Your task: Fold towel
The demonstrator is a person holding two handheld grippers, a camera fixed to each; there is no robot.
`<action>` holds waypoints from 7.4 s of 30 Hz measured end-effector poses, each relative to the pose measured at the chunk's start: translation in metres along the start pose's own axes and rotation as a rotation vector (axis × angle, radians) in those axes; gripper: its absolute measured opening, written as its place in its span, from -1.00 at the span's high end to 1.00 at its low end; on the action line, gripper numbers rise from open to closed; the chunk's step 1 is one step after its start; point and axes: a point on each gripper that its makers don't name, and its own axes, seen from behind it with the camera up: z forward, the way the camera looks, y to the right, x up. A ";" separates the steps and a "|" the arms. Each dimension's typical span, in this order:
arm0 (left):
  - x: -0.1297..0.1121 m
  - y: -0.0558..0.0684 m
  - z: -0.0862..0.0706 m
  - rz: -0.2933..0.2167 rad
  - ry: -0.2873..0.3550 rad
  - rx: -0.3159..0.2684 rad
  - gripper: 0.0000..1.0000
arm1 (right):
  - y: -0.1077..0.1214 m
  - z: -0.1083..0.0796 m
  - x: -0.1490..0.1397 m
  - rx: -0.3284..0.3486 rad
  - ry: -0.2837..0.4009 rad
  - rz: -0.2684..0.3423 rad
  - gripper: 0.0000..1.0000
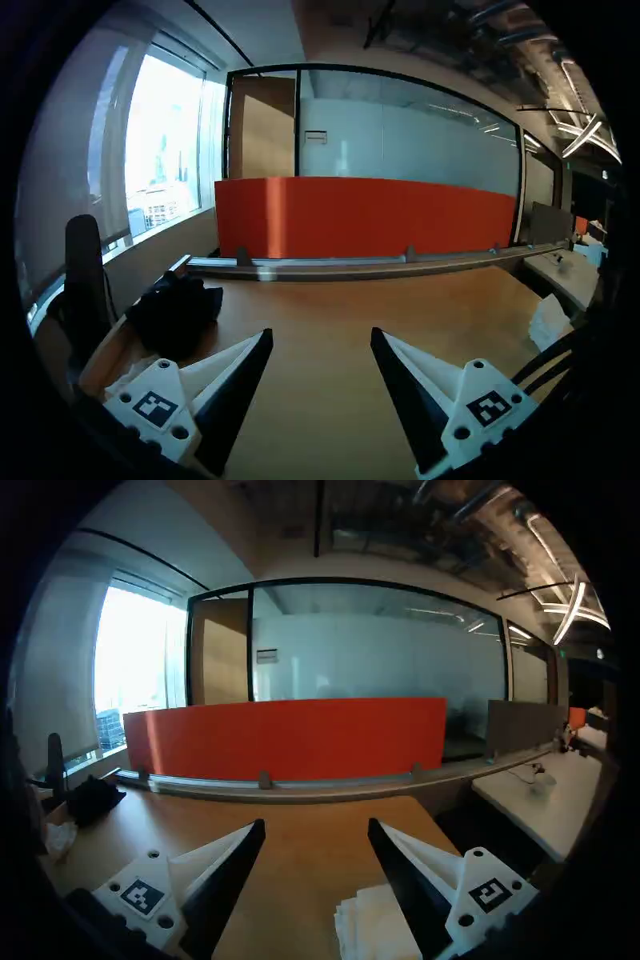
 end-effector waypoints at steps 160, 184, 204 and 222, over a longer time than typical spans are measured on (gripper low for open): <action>-0.139 -0.044 0.076 0.008 0.281 0.090 -0.81 | -0.092 0.032 -0.039 -0.024 0.187 -0.042 -0.99; -0.142 -0.045 0.076 0.008 0.282 0.091 -0.80 | -0.078 0.049 -0.153 0.002 0.170 0.053 -1.00; -0.143 -0.046 0.076 0.008 0.282 0.091 -0.81 | -0.073 0.059 -0.193 -0.016 0.153 0.037 -0.99; -0.143 -0.045 0.076 0.008 0.282 0.091 -0.81 | -0.087 0.052 -0.196 -0.002 0.173 -0.016 -0.99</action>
